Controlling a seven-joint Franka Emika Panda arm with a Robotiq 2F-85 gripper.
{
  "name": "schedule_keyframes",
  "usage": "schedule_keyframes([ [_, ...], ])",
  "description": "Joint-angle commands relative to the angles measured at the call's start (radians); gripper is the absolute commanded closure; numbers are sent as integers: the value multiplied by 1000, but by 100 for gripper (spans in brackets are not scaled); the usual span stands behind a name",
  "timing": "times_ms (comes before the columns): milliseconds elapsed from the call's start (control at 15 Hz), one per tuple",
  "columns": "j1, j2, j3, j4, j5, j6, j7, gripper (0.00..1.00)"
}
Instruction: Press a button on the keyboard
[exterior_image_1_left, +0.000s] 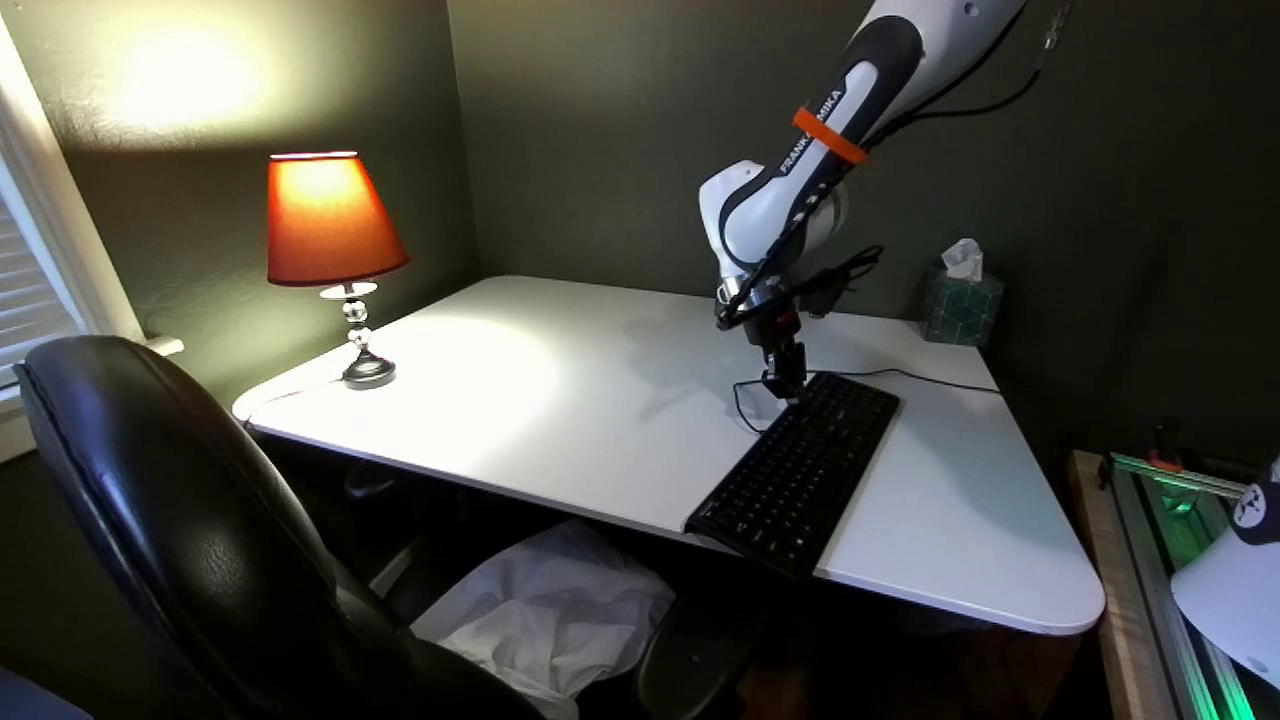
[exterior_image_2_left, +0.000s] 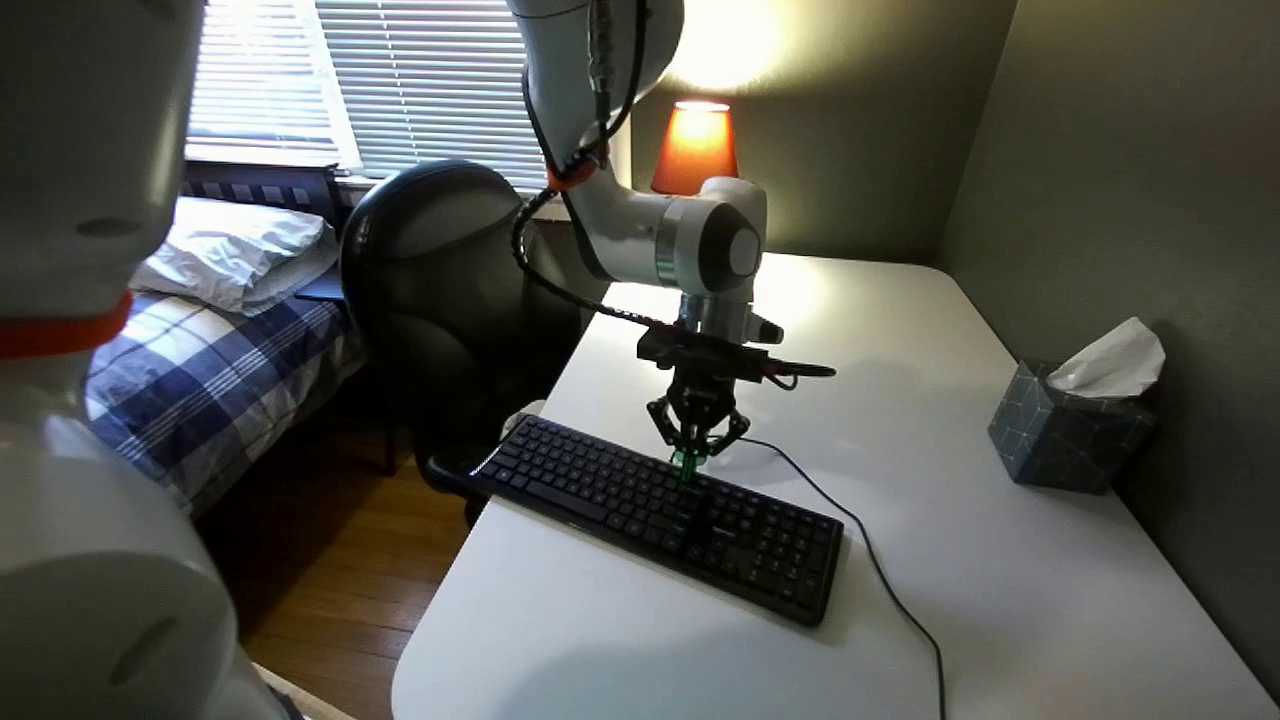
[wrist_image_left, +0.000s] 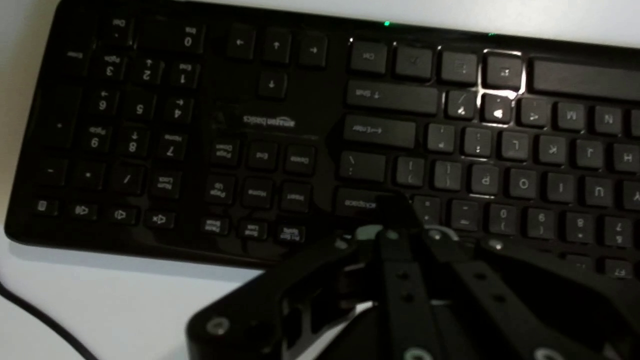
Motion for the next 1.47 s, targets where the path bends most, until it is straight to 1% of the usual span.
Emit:
schedule_keyframes([
  [0, -19, 17, 15, 21, 21, -21, -22, 100],
  [1400, -32, 26, 31, 28, 39, -30, -59, 100],
])
